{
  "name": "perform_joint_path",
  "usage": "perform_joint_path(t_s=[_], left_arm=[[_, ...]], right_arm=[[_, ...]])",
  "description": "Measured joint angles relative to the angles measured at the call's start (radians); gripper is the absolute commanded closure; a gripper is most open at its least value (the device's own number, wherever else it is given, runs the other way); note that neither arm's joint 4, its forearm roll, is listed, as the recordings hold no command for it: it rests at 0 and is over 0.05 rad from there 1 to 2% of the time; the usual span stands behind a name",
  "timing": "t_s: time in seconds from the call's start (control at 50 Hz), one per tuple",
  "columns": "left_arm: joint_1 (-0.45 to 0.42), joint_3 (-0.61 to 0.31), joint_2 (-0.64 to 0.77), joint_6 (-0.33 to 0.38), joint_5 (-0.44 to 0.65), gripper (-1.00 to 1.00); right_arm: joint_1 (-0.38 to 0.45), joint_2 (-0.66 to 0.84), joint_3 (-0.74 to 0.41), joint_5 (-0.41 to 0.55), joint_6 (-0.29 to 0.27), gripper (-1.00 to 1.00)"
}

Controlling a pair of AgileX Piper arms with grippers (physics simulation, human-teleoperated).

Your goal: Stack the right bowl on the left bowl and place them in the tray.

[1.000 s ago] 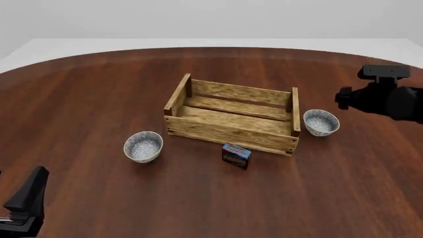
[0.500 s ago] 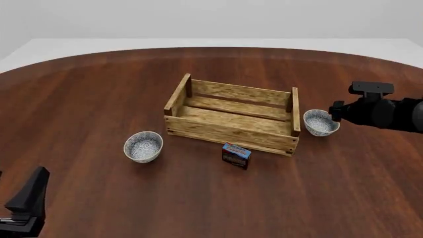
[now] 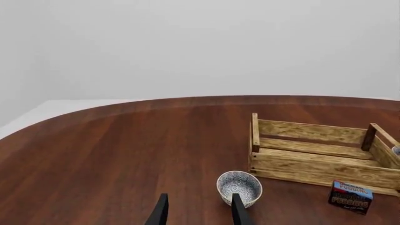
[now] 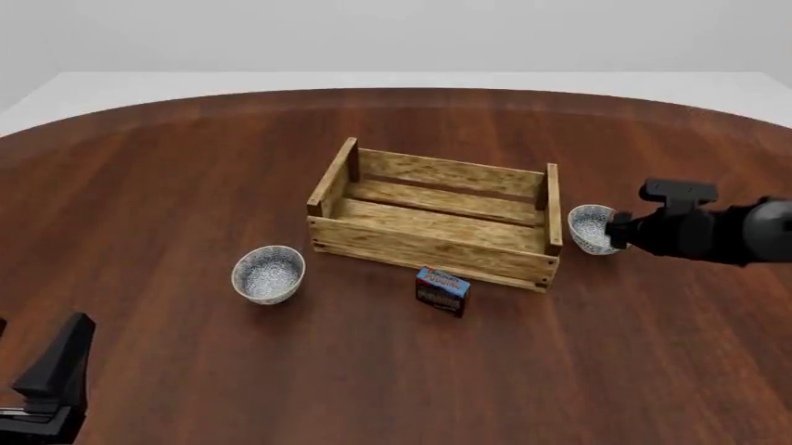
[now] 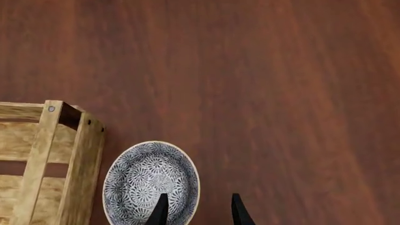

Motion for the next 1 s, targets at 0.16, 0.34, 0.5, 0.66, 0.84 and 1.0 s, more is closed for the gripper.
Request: perform_joint_path(t_s=[0.16,0.34,0.5,0.66,0.84,1.0], left_arm=[[-0.001,-0.001,0.0,0.0,0.001,-1.0],[0.0,-0.005,0.0,-0.001,0.003,-1.0],[0.0,-0.006,0.0,-0.001,0.004,-1.0],[0.0,-0.007,0.0,-0.002,0.003,-1.0],[0.001,-0.01,0.0,-0.004,0.005,-1.0],[0.001,-0.013,0.0,-0.005,0.005,-1.0]], right_arm=[[0.003,0.035,0.0,-0.02,0.007,-1.0],[0.006,0.068,0.001,-0.035,0.012,-1.0],[0.013,0.068,-0.006,-0.052,0.02,1.0],[0.013,0.065,-0.01,-0.059,0.022,1.0],[0.013,0.045,0.007,-0.059,0.026,1.0],[0.002,-0.018,0.045,-0.051,0.021,1.0]])
